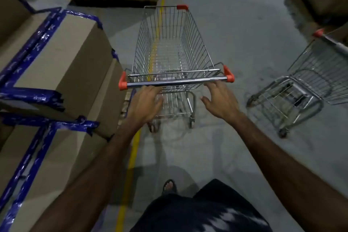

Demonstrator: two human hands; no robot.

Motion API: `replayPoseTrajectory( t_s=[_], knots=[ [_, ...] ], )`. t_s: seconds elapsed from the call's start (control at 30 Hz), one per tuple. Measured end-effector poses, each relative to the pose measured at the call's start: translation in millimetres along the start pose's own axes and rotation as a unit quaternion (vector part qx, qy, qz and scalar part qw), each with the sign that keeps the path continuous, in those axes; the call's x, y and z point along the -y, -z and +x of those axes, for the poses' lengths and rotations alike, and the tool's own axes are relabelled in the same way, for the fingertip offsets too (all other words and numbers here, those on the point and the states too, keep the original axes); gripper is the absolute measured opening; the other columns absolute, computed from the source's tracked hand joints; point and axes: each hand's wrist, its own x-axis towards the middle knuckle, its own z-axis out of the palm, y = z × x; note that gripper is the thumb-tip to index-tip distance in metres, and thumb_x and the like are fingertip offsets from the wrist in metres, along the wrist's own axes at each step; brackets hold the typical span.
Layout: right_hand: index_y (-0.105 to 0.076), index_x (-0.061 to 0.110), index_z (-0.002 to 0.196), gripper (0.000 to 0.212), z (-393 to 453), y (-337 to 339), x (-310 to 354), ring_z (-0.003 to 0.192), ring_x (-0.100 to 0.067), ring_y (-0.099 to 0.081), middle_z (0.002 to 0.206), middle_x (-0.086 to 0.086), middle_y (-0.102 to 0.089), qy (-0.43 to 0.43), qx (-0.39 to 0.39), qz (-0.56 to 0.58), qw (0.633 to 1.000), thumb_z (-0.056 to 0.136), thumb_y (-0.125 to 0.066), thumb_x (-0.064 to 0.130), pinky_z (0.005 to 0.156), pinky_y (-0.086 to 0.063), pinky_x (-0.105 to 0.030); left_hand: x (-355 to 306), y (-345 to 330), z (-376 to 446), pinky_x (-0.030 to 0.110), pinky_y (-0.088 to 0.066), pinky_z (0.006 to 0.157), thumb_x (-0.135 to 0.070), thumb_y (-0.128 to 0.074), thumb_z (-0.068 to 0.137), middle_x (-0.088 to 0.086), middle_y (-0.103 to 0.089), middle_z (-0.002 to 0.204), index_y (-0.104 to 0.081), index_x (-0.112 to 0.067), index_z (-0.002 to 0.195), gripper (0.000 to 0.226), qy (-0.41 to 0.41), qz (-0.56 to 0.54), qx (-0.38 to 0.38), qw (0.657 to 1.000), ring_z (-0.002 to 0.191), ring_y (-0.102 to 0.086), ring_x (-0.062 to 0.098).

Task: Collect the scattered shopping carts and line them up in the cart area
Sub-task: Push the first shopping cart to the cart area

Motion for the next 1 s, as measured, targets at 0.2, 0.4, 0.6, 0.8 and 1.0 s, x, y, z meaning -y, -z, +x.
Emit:
replayPoseTrajectory(
  t_s=[0.2, 0.4, 0.6, 0.8, 1.0],
  knots=[
    [-0.057, 0.018, 0.142, 0.062, 64, 0, -6, 0.128, -0.037, -0.058, 0.141, -0.014, -0.060, 0.020, 0.052, -0.085, 0.995, 0.095, -0.059, 0.058, 0.111, -0.043, -0.054, 34, 0, 51, 0.049, -0.046, 0.101, -0.048, -0.056, 0.103, 0.011, -0.069, 0.128, -0.067, -0.014, 0.131, 0.045, 0.022, 0.076, 0.031, 0.996, 0.119, -0.056, 0.031],
    [-0.057, 0.024, 0.142, 0.085, 102, -5, -31, 0.132, -0.035, -0.060, 0.140, -0.012, -0.066, 0.041, 0.173, -0.103, 0.979, 0.092, -0.030, 0.087, 0.117, -0.037, -0.054, 44, -6, 75, 0.045, -0.052, 0.088, -0.077, -0.040, 0.099, 0.012, -0.073, 0.113, -0.067, -0.018, 0.117, 0.068, 0.056, 0.107, 0.131, 0.984, 0.104, -0.069, 0.033],
    [-0.061, 0.031, 0.086, 0.089, 128, -15, -66, 0.118, -0.027, -0.067, 0.112, -0.004, -0.075, 0.075, 0.196, -0.156, 0.965, 0.078, -0.010, 0.102, 0.123, -0.012, -0.065, 46, -17, 85, 0.040, -0.055, 0.079, -0.106, -0.014, 0.076, 0.007, -0.073, 0.095, -0.074, -0.022, 0.108, 0.108, 0.107, 0.149, 0.133, 0.974, 0.086, -0.069, 0.027],
    [-0.071, 0.027, 0.085, 0.103, 141, -17, -79, 0.110, -0.026, -0.068, 0.102, -0.001, -0.075, 0.115, 0.209, -0.160, 0.958, 0.070, -0.008, 0.108, 0.119, -0.016, -0.070, 24, -25, 85, 0.037, -0.052, 0.072, -0.110, -0.011, 0.067, 0.009, -0.072, 0.083, -0.071, -0.019, 0.085, 0.111, 0.132, 0.181, 0.107, 0.969, 0.082, -0.071, 0.030],
    [-0.073, 0.027, 0.087, 0.107, 130, -10, -96, 0.110, -0.029, -0.068, 0.102, -0.002, -0.074, 0.137, 0.207, -0.166, 0.954, 0.066, -0.007, 0.110, 0.119, -0.016, -0.072, -4, -41, 63, 0.038, -0.053, 0.076, -0.107, -0.017, 0.072, 0.011, -0.073, 0.091, -0.076, -0.016, 0.099, 0.112, 0.159, 0.188, 0.116, 0.962, 0.086, -0.071, 0.029]
  ],
)
